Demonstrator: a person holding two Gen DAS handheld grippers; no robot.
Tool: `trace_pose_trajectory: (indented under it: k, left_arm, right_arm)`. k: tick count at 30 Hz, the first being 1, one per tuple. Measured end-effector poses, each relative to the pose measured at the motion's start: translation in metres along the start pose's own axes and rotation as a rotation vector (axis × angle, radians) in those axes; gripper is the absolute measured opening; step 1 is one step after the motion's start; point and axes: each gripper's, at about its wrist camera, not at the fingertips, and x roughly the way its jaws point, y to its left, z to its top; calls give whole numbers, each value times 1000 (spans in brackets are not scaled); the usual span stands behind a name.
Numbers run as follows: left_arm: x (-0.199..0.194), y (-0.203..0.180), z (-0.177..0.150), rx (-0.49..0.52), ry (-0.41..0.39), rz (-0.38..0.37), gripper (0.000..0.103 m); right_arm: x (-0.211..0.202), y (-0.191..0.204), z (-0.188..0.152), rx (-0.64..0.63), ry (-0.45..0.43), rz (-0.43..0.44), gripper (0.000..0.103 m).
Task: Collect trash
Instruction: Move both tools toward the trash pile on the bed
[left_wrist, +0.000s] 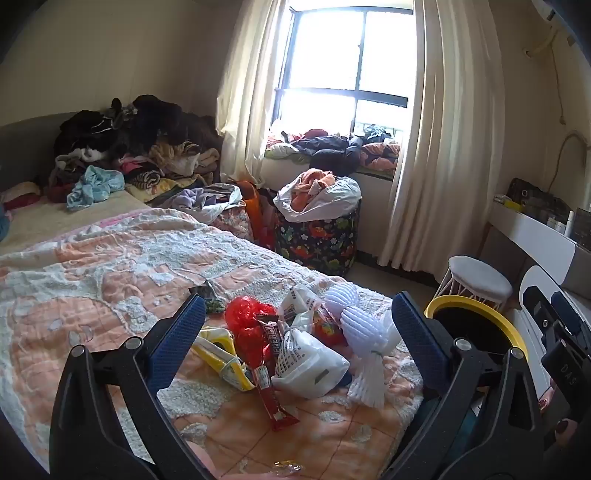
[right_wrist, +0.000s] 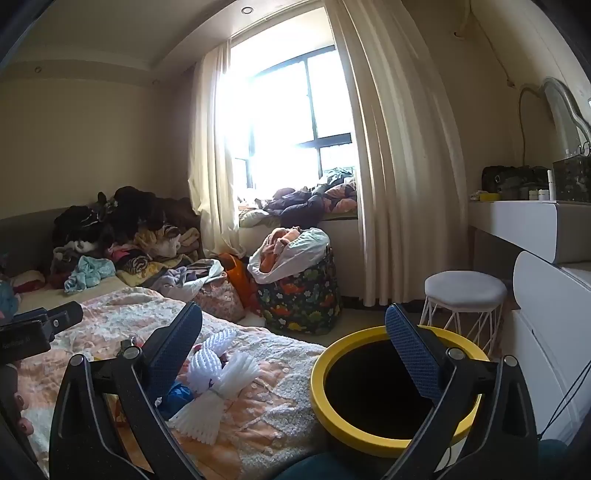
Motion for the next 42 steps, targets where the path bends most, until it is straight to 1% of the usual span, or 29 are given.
trace_pose_trajectory:
  k: [10, 11, 15, 23, 32, 42]
  left_arm:
    - [2, -4, 1, -3, -4, -9, 93]
    - [2, -5, 2, -3, -3, -9, 93]
    - [3, -10, 3, -4, -1, -11, 93]
    - [6, -7, -1, 0, -7, -19, 93]
    - [4, -11, 0, 4, -14, -25, 93]
    - [2, -13, 2, 5, -14, -29, 93]
  right_arm:
    - [2, -2, 5, -35, 3, 18, 97]
    - [-3, 1, 7, -21, -17, -6, 97]
    - [-3, 0, 4, -25, -19, -5, 97]
    - [-2, -1, 6, -21, -17, -8, 97]
    - [-1, -7, 16, -10, -22, -12, 97]
    - [-2, -6, 12, -12, -23, -10, 97]
